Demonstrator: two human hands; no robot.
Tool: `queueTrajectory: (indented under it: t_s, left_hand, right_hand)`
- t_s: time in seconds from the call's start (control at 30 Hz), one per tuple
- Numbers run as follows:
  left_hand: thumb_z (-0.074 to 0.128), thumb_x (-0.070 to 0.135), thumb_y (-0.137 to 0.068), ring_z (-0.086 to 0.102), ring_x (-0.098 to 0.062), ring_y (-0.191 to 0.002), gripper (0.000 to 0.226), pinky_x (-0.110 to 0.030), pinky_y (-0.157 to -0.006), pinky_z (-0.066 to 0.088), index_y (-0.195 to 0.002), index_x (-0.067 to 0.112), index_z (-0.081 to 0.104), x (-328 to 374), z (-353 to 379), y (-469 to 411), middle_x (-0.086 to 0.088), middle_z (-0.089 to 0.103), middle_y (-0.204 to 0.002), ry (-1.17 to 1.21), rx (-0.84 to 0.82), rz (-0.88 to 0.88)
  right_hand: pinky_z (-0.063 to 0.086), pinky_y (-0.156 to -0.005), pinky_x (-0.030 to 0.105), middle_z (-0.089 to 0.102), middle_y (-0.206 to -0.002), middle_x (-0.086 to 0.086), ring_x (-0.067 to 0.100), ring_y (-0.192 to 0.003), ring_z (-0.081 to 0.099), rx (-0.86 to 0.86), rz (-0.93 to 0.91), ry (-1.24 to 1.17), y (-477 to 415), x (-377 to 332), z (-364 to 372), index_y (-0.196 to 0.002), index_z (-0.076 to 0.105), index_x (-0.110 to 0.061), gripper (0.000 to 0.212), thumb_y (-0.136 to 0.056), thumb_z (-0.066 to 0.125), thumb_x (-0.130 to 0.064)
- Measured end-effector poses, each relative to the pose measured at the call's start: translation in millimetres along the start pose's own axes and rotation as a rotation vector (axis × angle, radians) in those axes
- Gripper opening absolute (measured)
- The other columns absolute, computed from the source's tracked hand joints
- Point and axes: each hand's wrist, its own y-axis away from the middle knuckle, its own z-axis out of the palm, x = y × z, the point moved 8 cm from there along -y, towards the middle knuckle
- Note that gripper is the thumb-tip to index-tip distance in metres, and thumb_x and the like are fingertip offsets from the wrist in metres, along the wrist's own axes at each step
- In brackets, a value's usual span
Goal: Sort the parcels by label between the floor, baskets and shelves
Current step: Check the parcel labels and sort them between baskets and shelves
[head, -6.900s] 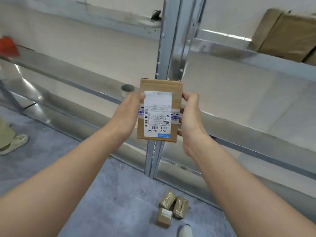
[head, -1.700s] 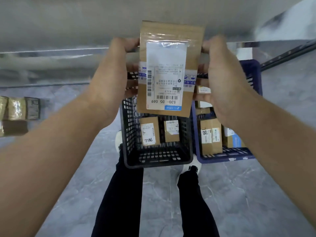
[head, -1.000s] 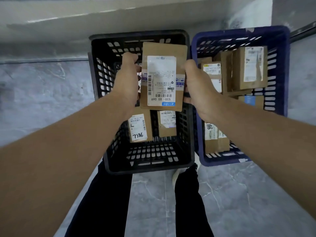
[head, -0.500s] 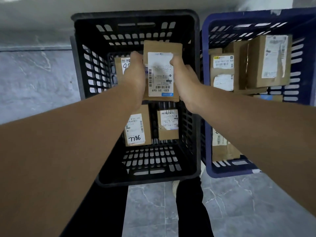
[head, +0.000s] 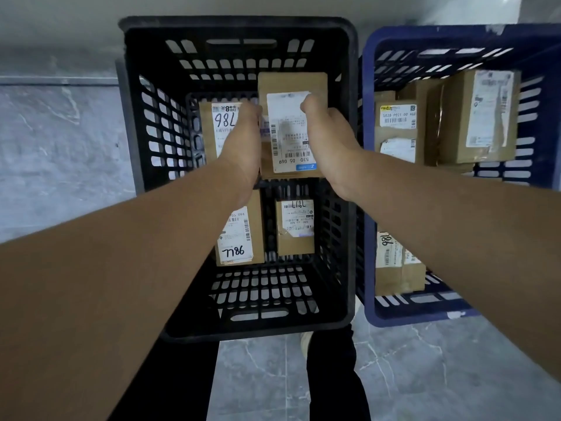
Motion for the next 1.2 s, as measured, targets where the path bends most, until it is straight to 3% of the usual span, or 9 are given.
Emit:
queueTrajectory:
  t_s: [0.13, 0.23, 0.37, 0.5, 0.63, 0.7, 0.8, 0.93, 1.2]
  left_hand:
    - [0.034, 0.044, -0.106, 0.046, 0.006, -0.063, 0.035, -0.037, -0.101, 0.036, -0.075, 0.039, 0.051, 9, -8, 30, 0.026, 0.052, -0.055, -0.04, 0.007, -0.001]
    - [0.03, 0.042, -0.107, 0.052, 0.014, -0.046, 0.036, -0.036, -0.09, 0.037, -0.077, 0.039, 0.051, 20, -12, 61, 0.029, 0.055, -0.042, -0.107, -0.025, 0.013]
    - [0.032, 0.047, -0.105, 0.047, 0.003, -0.071, 0.036, -0.043, -0.103, 0.035, -0.078, 0.04, 0.055, 41, -17, 101, 0.03, 0.056, -0.043, -0.104, -0.031, 0.029]
    - [0.027, 0.049, -0.105, 0.056, 0.005, -0.055, 0.04, -0.039, -0.087, 0.036, -0.077, 0.038, 0.053, 69, -17, 151, 0.027, 0.055, -0.04, -0.146, -0.061, 0.085]
    - [0.028, 0.05, -0.105, 0.054, 0.011, -0.038, 0.04, -0.035, -0.073, 0.038, -0.076, 0.038, 0.053, 97, -17, 207, 0.027, 0.055, -0.041, -0.186, -0.053, 0.189]
    - [0.029, 0.051, -0.105, 0.059, 0.017, -0.051, 0.037, -0.032, -0.073, 0.039, -0.088, 0.038, 0.06, 110, -18, 234, 0.027, 0.063, -0.054, -0.193, -0.052, 0.25]
    - [0.029, 0.06, -0.1, 0.051, -0.008, -0.125, 0.054, -0.046, -0.105, 0.037, -0.142, 0.036, 0.052, 127, -18, 277, 0.018, 0.062, -0.123, -0.161, -0.052, 0.262]
    - [0.028, 0.064, -0.097, 0.039, -0.018, -0.136, 0.051, -0.053, -0.116, 0.029, -0.138, 0.046, 0.053, 164, -30, 357, 0.012, 0.046, -0.149, -0.147, 0.009, 0.345]
    - [0.029, 0.062, -0.098, 0.039, -0.025, -0.14, 0.057, -0.056, -0.112, 0.036, -0.151, 0.045, 0.039, 228, -67, 539, 0.009, 0.038, -0.158, -0.081, 0.156, 0.542]
  right_hand:
    - [0.06, -0.101, 0.052, 0.075, -0.119, 0.004, 0.027, -0.11, 0.073, 0.027, -0.03, -0.102, 25, -12, -6, -0.138, 0.061, -0.019, 0.08, -0.079, 0.036, -0.067]
    - [0.059, -0.104, 0.053, 0.078, -0.116, 0.006, 0.029, -0.109, 0.074, 0.04, -0.001, -0.192, 51, -18, -12, -0.13, 0.067, -0.019, 0.077, -0.077, 0.036, -0.065]
    - [0.058, -0.103, 0.048, 0.079, -0.114, 0.005, 0.026, -0.108, 0.074, 0.024, -0.01, -0.281, 91, -33, -22, -0.123, 0.069, -0.017, 0.071, -0.083, 0.038, -0.066]
    - [0.049, -0.081, 0.04, 0.062, -0.09, 0.005, 0.023, -0.086, 0.061, -0.022, -0.056, -0.325, 133, -57, -38, -0.092, 0.056, -0.022, 0.035, -0.107, 0.041, -0.05]
    - [0.05, -0.089, 0.046, 0.061, -0.098, 0.013, 0.029, -0.093, 0.063, -0.068, -0.154, -0.331, 188, -95, -58, -0.098, 0.059, -0.022, 0.037, -0.098, 0.043, -0.056]
    - [0.052, -0.102, 0.05, 0.067, -0.113, 0.021, 0.033, -0.108, 0.067, -0.062, -0.204, -0.323, 213, -111, -71, -0.1, 0.06, -0.019, 0.038, -0.104, 0.043, -0.052]
    - [0.05, -0.098, 0.042, 0.065, -0.109, -0.006, 0.009, -0.103, 0.06, -0.058, -0.283, -0.287, 254, -133, -93, -0.096, 0.061, -0.031, 0.03, -0.111, 0.04, -0.046]
    - [0.042, -0.101, 0.029, 0.065, -0.134, 0.006, 0.015, -0.123, 0.055, -0.117, -0.398, -0.181, 321, -165, -117, -0.131, 0.067, -0.012, 0.048, -0.111, 0.039, -0.046]
    - [0.042, -0.082, 0.03, 0.059, -0.132, 0.001, 0.009, -0.124, 0.049, -0.137, -0.627, -0.262, 493, -250, -167, -0.122, 0.06, -0.015, 0.037, -0.112, 0.039, -0.043]
